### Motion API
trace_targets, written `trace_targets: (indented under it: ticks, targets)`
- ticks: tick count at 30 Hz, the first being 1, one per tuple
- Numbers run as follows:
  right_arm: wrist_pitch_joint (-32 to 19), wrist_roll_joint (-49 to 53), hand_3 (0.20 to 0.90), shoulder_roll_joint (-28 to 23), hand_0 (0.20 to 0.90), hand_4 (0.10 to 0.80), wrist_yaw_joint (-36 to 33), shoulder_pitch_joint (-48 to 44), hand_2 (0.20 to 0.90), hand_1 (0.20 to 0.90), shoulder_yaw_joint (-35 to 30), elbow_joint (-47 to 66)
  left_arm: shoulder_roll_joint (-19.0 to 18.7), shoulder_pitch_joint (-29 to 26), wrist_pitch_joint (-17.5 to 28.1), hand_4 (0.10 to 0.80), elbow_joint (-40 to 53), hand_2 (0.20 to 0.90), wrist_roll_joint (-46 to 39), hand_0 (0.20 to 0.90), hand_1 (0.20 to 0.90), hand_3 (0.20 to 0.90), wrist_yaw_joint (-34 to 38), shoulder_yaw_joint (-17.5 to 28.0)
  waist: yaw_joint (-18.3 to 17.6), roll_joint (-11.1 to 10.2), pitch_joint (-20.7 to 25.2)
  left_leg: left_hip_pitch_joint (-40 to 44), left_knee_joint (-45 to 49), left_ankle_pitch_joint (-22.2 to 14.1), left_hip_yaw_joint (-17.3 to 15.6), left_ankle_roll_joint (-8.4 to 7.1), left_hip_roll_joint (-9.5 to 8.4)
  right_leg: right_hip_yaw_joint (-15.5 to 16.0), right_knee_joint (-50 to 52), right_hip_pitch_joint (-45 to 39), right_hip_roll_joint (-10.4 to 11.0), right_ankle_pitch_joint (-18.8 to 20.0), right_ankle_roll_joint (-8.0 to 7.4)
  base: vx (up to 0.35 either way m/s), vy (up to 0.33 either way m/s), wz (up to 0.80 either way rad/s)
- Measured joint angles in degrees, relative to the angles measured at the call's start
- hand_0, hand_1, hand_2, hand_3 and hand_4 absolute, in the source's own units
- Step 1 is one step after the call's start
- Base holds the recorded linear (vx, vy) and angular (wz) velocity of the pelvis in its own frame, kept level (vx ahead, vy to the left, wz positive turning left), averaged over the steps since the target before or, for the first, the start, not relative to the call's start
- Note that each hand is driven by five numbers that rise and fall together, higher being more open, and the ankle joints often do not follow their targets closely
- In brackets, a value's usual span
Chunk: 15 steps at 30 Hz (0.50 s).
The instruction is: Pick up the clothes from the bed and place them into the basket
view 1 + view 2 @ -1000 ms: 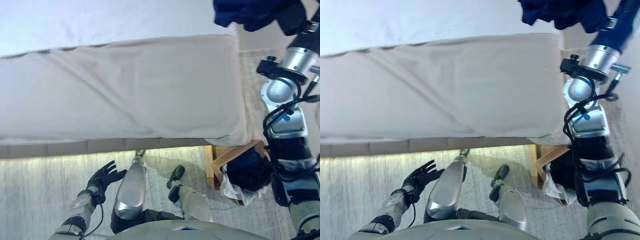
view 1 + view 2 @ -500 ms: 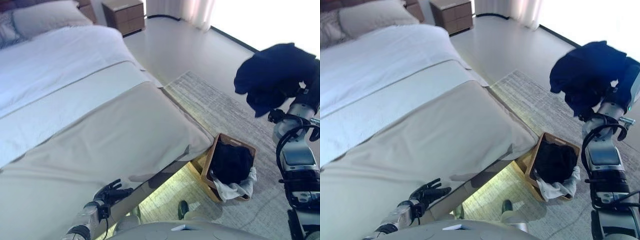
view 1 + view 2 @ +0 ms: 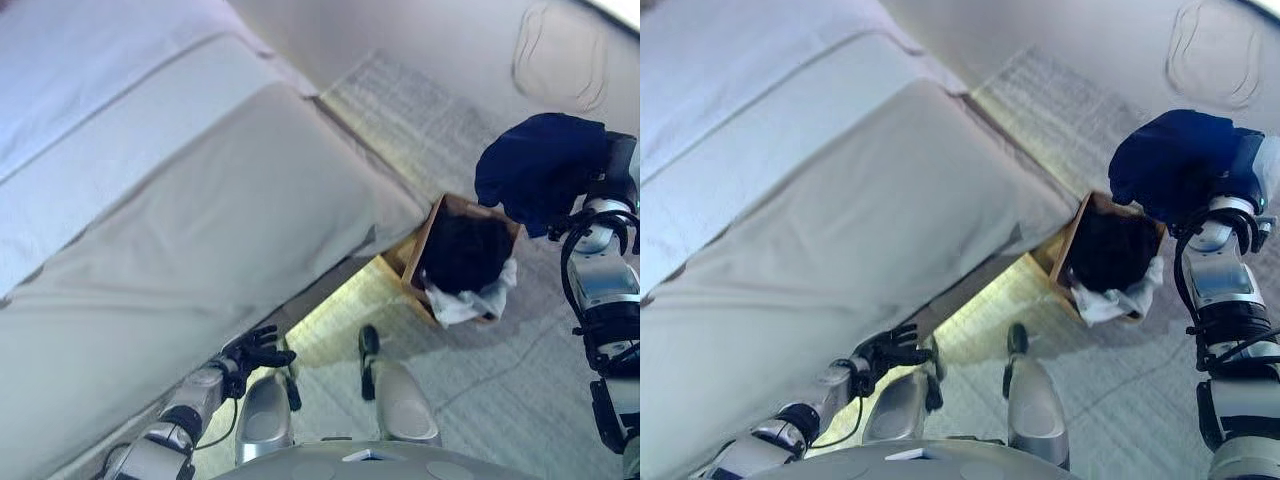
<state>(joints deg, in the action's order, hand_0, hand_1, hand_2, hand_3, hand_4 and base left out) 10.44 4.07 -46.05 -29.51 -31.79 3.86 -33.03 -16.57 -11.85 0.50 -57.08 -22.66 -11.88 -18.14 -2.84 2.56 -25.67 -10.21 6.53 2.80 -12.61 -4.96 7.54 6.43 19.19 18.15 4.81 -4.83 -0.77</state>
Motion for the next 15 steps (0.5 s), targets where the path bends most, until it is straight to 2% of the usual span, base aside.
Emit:
trace_targets:
  ticks: [1,2,3,4,7,12,15]
  targets:
    - [0.6,0.0,0.238,0.0,0.333,0.138,0.0,-1.7,0.333,0.333,0.3,-1.6,0.1,-0.6,0.3,0.800,0.4,0.900,-0.5,0.900,0.900,0.900,-0.2,-0.2,0.1,0.6,-1.5,-1.8,0.9,-0.1,0.3,0.04,-0.42,-0.2,2.0,2.5,0.5,-0.4,-0.11,-0.161,0.001,-0.03]
    - [0.9,0.0,0.329,-0.1,0.411,0.229,-0.1,-2.9,0.411,0.411,0.9,-2.6,0.1,-0.9,0.8,0.800,0.7,0.900,-1.1,0.900,0.900,0.900,-0.3,-0.2,0.0,1.0,-2.1,-3.1,1.5,0.0,0.5,0.10,-0.54,-0.6,3.1,3.9,0.5,-0.6,-0.06,-0.110,0.009,-0.08]
    - [1.8,0.0,0.587,-0.1,0.632,0.487,0.0,-5.6,0.632,0.632,2.2,-4.7,-0.1,-1.7,1.5,0.800,1.7,0.900,-2.3,0.900,0.900,0.900,-0.3,-0.2,0.2,1.9,-3.8,-4.9,2.7,0.3,0.4,0.61,-0.61,-1.2,4.9,6.2,0.6,-0.7,0.03,-0.129,0.031,-0.09]
    - [2.8,0.0,0.900,-0.1,0.900,0.800,0.0,-7.5,0.900,0.900,3.7,-6.5,0.2,-2.5,2.1,0.800,2.1,0.900,-2.8,0.900,0.900,0.900,-0.2,-0.2,0.3,3.1,-5.1,-6.4,3.8,0.3,0.5,0.63,-0.57,-1.3,6.1,7.7,0.7,-1.0,0.07,-0.121,0.034,-0.07]
    - [5.8,-0.3,0.900,0.1,0.900,0.800,0.5,-9.8,0.900,0.900,8.0,-11.2,0.2,-2.9,3.5,0.800,4.4,0.900,-4.8,0.900,0.900,0.900,-0.3,-0.4,1.1,5.0,-5.7,-9.4,6.1,0.3,1.3,0.70,-0.63,-1.6,9.5,11.4,0.9,-1.5,0.81,-0.079,0.027,-0.01]
    - [13.4,-2.2,0.900,0.1,0.900,0.800,4.6,-14.4,0.900,0.900,12.8,-21.3,-0.3,-3.1,4.0,0.800,4.6,0.900,-6.3,0.900,0.900,0.900,-0.8,-0.3,2.2,5.0,-5.7,-9.8,6.2,0.4,2.0,0.65,-0.69,-1.3,11.0,12.6,1.3,-1.8,1.38,-0.050,0.062,-0.01]
    - [14.6,-2.7,0.900,-0.4,0.900,0.800,4.9,-15.9,0.900,0.900,12.7,-22.8,-0.7,-3.0,3.5,0.800,4.5,0.900,-7.1,0.900,0.900,0.900,-1.2,-0.2,2.1,5.0,-5.7,-9.8,6.0,0.4,2.0,0.60,-0.86,-1.3,10.8,12.6,1.5,-1.8,1.40,-0.019,0.062,0.02]
